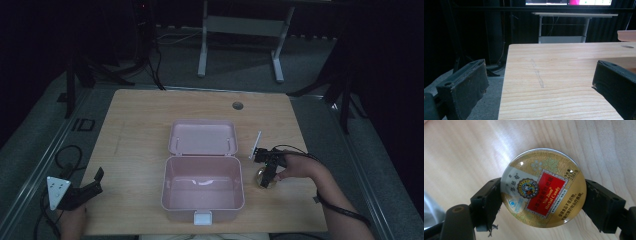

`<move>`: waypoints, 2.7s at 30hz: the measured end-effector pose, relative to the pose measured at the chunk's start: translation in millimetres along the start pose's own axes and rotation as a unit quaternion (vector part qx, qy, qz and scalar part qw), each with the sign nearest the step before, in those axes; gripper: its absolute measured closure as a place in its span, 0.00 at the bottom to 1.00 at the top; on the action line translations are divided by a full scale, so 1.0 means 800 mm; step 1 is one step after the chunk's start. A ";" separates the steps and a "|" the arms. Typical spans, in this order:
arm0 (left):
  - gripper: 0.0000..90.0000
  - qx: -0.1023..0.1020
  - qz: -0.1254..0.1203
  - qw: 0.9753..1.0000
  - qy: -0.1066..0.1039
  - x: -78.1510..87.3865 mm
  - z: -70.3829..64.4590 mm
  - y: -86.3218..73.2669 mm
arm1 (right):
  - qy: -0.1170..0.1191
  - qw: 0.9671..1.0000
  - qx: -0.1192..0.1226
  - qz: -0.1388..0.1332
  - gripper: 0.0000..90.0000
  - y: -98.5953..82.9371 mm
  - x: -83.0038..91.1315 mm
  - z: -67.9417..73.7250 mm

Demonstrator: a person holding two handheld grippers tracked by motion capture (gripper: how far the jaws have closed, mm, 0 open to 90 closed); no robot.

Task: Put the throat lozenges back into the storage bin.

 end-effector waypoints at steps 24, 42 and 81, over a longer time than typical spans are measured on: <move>0.00 0.001 0.000 1.000 0.001 0.000 0.000 0.000 | -0.037 0.997 0.057 -0.024 0.23 0.004 0.146 0.039; 0.00 0.002 -0.001 1.000 0.000 0.000 0.000 0.000 | -0.032 0.987 0.156 -0.036 0.23 0.069 0.166 0.100; 0.00 0.002 0.000 1.000 -0.003 0.000 0.000 0.000 | 0.017 0.965 0.263 -0.002 0.23 0.159 0.044 0.140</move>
Point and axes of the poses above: each handheld gripper's, and its own axes: x roughly backward along the jaws, y roughly out of its top, z roughly to its left, the point moved 10 cm from there along -x, roughly forward along the jaws, and after that the axes turned 13 degrees about x, right-handed, at the moved point
